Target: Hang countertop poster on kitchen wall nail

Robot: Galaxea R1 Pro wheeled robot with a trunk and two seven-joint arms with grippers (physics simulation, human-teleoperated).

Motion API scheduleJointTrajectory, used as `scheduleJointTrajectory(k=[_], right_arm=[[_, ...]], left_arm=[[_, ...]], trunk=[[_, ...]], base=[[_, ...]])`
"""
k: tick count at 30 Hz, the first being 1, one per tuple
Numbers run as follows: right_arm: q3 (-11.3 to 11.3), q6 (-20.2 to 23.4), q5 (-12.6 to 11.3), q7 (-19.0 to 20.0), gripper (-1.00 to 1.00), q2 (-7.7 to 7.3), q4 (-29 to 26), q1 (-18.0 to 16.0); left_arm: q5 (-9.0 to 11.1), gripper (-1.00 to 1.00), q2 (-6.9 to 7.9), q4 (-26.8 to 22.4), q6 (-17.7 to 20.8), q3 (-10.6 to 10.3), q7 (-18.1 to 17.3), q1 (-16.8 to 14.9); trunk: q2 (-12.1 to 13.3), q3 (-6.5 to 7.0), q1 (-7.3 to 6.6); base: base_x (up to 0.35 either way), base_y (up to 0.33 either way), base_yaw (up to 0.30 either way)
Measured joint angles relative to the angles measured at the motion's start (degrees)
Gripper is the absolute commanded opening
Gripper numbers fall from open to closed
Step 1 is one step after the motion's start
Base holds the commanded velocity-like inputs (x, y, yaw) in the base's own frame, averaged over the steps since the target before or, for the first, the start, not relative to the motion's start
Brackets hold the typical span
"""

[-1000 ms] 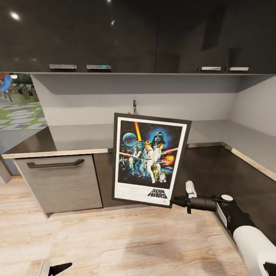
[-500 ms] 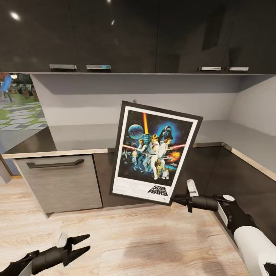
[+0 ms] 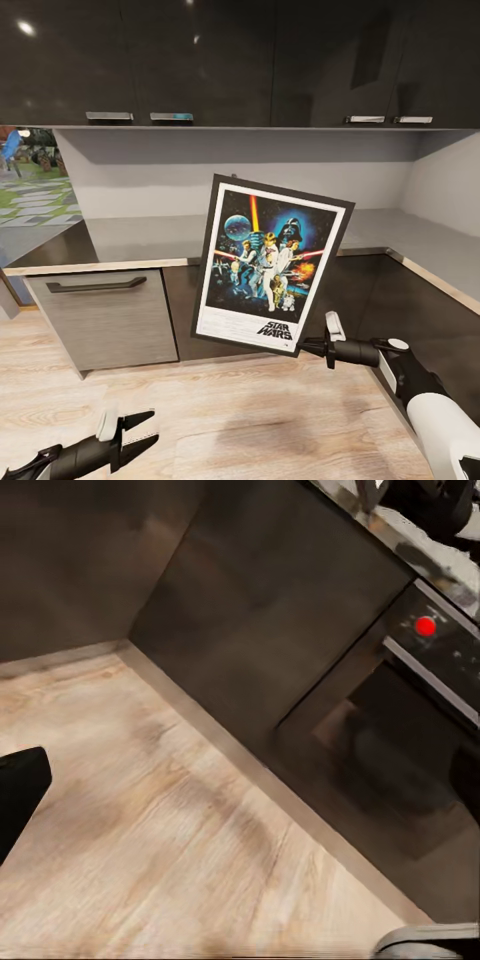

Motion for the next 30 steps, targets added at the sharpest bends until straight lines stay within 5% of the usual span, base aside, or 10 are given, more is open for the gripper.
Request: scheduleJointTrajectory(k=[7, 13, 30], right_arm=[[-0.04, 0.02, 0.06, -0.08, -1.00, 0.00, -0.01, 0.00], [0.06, -0.07, 0.04, -0.16, -1.00, 0.08, -0.09, 0.00], [0.09, -0.14, 0.13, -0.40, -1.00, 0.09, -0.10, 0.00]], left_arm=[[-0.15, 1.00, -0.41, 3.41, 0.28, 0.13, 1.26, 0.67], [0.05, 1.00, -0.45, 7.03, 0.06, 0.25, 8.38, 0.74], [0.24, 1.00, -0.51, 12.03, 0.09, 0.31, 9.83, 0.75]], trunk=[[0.00, 0.00, 0.00], [0.00, 0.00, 0.00], [0.00, 0.00, 0.00]], base=[[0.000, 0.000, 0.000], [0.000, 0.000, 0.000], [0.000, 0.000, 0.002]])
